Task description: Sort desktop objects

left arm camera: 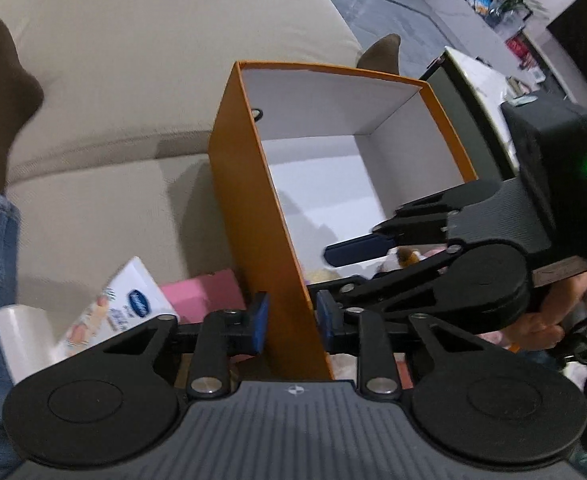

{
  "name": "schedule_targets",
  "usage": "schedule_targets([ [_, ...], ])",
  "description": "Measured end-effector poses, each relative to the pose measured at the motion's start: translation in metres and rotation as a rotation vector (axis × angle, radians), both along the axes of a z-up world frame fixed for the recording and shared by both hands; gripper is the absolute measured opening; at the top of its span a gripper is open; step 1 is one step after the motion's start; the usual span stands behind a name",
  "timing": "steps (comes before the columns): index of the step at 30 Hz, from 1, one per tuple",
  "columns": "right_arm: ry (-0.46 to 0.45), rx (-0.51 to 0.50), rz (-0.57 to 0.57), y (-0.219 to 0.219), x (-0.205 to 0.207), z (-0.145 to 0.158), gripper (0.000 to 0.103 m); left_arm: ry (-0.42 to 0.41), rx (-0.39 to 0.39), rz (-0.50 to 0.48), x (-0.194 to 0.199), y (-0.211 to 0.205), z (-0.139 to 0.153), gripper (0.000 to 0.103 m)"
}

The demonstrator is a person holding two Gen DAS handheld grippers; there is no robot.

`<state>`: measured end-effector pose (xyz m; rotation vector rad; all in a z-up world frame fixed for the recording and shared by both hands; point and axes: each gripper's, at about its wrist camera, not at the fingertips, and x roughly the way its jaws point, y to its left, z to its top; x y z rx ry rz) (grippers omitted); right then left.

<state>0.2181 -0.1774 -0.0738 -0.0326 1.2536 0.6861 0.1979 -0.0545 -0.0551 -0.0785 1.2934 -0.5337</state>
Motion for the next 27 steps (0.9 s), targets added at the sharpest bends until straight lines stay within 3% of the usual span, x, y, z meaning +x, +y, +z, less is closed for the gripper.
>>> schedule_targets([
  [1,0.014,0.013,0.004,0.003,0.005,-0.006,0.046,0.004,-0.012,0.003,0.000,0.001,-0.001,0.019],
  [6,0.089,0.062,0.047,0.005,0.015,-0.023,0.044,0.003,-0.033,0.012,-0.005,0.004,-0.002,0.020],
  [13,0.155,0.053,0.206,0.025,0.001,-0.030,0.040,0.006,-0.035,0.033,-0.005,0.003,-0.003,0.020],
  [21,0.092,-0.005,0.204,0.042,-0.013,-0.027,0.045,-0.002,-0.036,0.037,-0.005,0.004,-0.004,0.020],
  [24,0.007,-0.022,0.167,0.035,-0.022,-0.002,0.052,-0.008,-0.037,0.036,-0.006,0.004,-0.005,0.020],
  [27,-0.057,-0.046,0.164,0.022,-0.036,0.028,0.052,-0.008,-0.045,0.038,-0.005,0.006,-0.006,0.021],
])
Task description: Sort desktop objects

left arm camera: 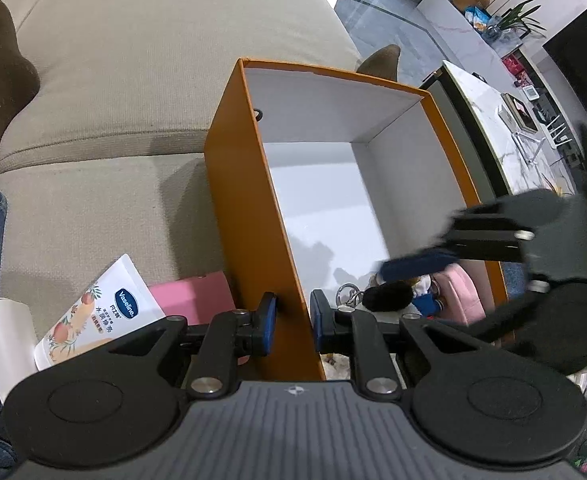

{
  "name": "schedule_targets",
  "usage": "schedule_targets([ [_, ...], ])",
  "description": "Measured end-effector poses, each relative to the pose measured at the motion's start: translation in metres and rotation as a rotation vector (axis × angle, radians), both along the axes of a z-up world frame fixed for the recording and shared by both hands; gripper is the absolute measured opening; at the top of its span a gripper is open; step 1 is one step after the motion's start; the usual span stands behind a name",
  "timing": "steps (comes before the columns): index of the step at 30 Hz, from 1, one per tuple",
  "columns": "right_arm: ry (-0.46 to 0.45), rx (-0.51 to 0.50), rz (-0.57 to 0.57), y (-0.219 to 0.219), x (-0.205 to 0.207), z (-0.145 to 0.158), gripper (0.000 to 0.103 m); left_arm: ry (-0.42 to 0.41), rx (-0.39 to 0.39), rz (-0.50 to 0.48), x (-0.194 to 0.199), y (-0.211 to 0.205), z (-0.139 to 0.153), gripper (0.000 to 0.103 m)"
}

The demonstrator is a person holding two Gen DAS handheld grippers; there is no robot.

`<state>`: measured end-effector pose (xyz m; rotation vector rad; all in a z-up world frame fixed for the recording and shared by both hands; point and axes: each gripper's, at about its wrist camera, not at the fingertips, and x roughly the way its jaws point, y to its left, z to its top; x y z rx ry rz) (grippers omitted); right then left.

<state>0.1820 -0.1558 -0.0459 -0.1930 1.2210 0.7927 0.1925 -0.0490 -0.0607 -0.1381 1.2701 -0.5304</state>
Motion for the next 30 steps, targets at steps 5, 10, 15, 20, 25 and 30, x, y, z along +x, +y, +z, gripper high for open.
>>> schedule_targets([
  [5,0.008,-0.108,0.057,-0.027,-0.026,0.017,0.051,-0.003,-0.009,0.001,-0.001,0.002,0.000,0.021],
  [10,0.068,-0.176,0.103,-0.038,-0.040,0.006,0.045,-0.015,0.001,-0.008,-0.004,0.000,0.001,0.021],
  [15,0.106,-0.189,0.120,-0.032,-0.040,-0.001,0.038,-0.008,-0.009,-0.006,-0.004,0.002,0.000,0.021],
  [20,0.105,-0.235,0.170,-0.020,-0.041,-0.002,0.038,-0.008,-0.014,-0.004,-0.004,0.003,0.000,0.021],
  [25,0.082,-0.290,0.229,-0.012,-0.050,-0.003,0.038,-0.014,-0.006,-0.013,-0.005,0.001,0.000,0.022],
  [30,0.052,-0.333,0.270,-0.003,-0.056,-0.007,0.039,-0.012,-0.005,-0.015,-0.005,0.001,-0.001,0.022],
])
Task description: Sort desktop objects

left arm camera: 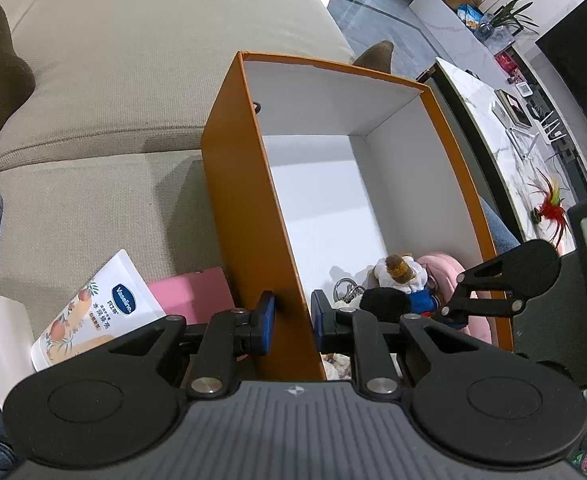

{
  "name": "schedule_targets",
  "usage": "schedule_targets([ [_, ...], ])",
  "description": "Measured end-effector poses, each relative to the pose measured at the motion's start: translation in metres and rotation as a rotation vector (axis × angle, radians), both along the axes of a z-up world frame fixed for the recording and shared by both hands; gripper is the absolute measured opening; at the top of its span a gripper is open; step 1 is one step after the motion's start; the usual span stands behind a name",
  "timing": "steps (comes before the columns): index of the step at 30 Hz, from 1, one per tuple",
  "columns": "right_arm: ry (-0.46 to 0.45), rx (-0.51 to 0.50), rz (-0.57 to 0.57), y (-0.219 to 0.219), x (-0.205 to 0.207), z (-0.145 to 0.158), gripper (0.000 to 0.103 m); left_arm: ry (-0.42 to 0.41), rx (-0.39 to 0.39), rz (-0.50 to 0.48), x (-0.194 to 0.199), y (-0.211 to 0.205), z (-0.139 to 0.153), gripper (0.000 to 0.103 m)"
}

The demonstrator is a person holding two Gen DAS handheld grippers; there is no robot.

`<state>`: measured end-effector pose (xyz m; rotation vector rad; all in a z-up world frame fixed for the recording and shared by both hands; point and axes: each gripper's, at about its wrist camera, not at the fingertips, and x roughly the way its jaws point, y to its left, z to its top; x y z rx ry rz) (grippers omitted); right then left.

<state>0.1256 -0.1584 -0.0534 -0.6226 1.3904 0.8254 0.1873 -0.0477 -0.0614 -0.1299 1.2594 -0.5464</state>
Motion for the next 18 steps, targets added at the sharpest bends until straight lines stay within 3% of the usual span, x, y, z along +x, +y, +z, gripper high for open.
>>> schedule_targets([
  [6,-0.036,-0.019,-0.001,0.001,-0.011,-0.002,0.045,-0.012,0.014,-0.001,-0.002,-0.003,0.002,0.022],
  [12,-0.058,0.015,-0.082,-0.010,-0.014,0.013,0.047,-0.018,0.023,-0.003,-0.005,-0.002,0.009,0.022],
  [18,-0.130,0.046,-0.145,-0.020,-0.017,0.038,0.047,-0.128,0.028,0.018,-0.027,0.019,0.045,0.022],
])
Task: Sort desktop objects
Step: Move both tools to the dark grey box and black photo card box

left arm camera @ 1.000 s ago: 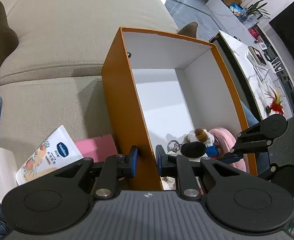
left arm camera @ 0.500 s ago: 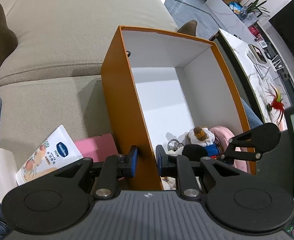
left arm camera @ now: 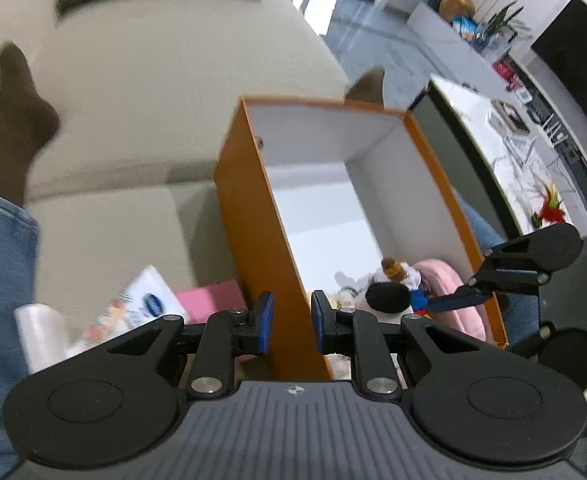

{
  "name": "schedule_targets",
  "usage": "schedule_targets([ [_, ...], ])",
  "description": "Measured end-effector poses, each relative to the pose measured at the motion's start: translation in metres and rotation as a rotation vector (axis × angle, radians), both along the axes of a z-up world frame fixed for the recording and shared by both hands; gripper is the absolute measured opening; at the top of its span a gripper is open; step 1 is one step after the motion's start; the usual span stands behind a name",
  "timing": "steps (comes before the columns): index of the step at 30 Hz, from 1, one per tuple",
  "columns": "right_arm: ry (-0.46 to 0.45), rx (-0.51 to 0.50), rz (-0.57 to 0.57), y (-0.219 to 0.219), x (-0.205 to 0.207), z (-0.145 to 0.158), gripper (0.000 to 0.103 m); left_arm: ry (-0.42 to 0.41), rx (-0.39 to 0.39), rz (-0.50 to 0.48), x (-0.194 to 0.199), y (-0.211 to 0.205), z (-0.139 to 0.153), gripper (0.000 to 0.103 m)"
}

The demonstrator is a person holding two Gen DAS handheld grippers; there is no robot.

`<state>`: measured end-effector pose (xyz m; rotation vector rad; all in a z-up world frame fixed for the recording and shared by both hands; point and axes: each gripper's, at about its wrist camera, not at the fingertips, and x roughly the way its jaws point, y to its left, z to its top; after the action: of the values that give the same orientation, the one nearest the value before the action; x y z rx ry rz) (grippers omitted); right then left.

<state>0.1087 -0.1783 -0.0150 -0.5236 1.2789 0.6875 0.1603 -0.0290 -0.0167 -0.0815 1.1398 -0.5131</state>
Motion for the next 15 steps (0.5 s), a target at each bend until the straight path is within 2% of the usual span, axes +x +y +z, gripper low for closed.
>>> schedule_targets([
  [4,-0.100,0.073,-0.042,0.003,-0.004,0.018,0.047,-0.089,0.011,0.061,-0.016,0.032,0.024,0.022],
  [9,-0.233,0.199,-0.021,0.027,-0.003,0.034,0.058,-0.162,0.090,0.153,-0.031,0.074,0.037,0.022],
  [12,-0.286,0.208,0.004,0.048,-0.003,0.041,0.065,-0.165,0.151,0.149,-0.038,0.089,0.034,0.022],
  [15,-0.282,0.213,0.036,0.073,0.003,0.036,0.065,-0.144,0.167,0.125,-0.043,0.099,0.028,0.022],
])
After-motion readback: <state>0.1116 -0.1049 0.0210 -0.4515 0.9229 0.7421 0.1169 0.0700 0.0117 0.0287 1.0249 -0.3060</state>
